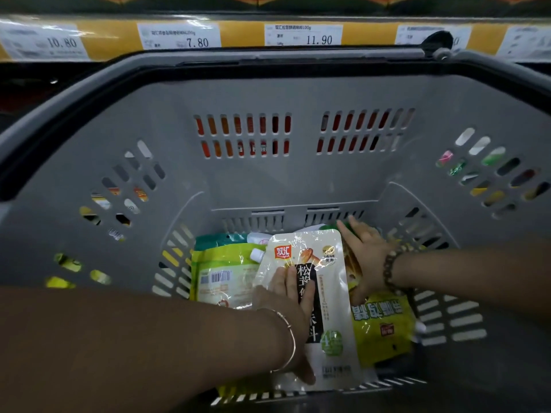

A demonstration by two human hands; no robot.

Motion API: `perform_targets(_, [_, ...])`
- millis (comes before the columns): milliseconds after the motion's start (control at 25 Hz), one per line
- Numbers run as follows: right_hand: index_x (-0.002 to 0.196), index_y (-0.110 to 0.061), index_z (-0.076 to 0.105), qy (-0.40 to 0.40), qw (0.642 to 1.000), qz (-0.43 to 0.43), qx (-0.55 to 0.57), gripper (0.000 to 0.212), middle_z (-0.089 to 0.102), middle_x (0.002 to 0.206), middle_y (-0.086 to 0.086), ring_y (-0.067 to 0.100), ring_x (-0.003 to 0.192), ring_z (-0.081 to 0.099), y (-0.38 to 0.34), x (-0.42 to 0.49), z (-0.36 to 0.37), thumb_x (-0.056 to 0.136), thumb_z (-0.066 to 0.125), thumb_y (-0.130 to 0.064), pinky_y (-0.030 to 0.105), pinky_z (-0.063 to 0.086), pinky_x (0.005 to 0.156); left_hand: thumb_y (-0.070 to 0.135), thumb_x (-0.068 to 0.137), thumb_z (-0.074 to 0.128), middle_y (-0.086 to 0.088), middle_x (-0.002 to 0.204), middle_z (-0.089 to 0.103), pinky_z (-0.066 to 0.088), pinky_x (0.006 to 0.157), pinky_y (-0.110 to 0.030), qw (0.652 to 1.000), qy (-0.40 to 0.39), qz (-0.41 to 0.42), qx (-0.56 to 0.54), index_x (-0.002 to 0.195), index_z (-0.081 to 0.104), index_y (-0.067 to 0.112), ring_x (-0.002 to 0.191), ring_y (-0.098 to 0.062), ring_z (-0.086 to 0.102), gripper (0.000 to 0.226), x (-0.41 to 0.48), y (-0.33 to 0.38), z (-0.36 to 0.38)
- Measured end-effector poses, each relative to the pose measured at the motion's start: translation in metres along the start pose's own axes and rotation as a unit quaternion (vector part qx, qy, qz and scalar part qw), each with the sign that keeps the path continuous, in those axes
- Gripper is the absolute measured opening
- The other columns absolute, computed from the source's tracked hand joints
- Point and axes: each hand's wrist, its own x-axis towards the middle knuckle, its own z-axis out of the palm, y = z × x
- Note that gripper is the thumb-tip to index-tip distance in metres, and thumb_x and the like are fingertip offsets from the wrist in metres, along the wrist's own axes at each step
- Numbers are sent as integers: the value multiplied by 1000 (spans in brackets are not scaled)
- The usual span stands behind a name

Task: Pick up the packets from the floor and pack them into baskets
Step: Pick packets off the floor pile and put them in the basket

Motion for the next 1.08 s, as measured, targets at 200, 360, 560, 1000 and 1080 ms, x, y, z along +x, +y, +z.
perform_targets(200, [149, -27, -9, -3, 999, -40, -19, 136, 12, 156, 2, 25, 143, 11, 6, 9, -9, 52, 84, -53, 41, 17, 118, 70, 71, 60, -23, 145, -35, 20, 109, -59, 1000, 3, -1, 1, 141, -30, 13, 138, -42, -22, 128, -1, 0, -1])
perform_targets(360, [148, -19, 7, -75, 994, -49, -65, 126, 24, 149, 4, 24, 136, 28, 4, 10, -25, 54, 84, -52, 36, 31, 112, 72, 67, 62, -21, 148, -32, 15, 112, -59, 999, 22, -4, -24, 142, -29, 13, 140, -40, -21, 132, -6, -6, -5])
perform_targets(560, [146, -15, -23, -106, 988, 6, -113, 147, -13, 156, 12, 37, 144, 3, -6, -2, 11, 52, 80, -62, 47, 19, 117, 75, 64, 61, -21, 148, -31, 13, 113, -58, 999, 29, -10, -29, 141, -28, 10, 139, -40, -22, 134, -4, -11, -3])
perform_targets(1000, [138, -7, -34, -85, 992, 15, -93, 144, -40, 146, 13, 35, 143, -13, -21, -24, 32, 62, 81, -49, 49, 13, 118, 42, 89, 56, -27, 148, -26, 14, 112, -56, 997, 57, 12, 54, 143, -18, -4, 141, -40, -16, 102, 0, -1, 3])
perform_targets(1080, [140, -5, -29, -116, 984, -2, -136, 138, -30, 150, 16, 38, 143, -3, -16, -16, 22, 66, 75, -55, 45, 15, 118, 47, 85, 62, -25, 150, -23, 16, 113, -54, 998, 32, 23, 46, 145, -15, -2, 142, -39, -11, 109, -3, -5, -5])
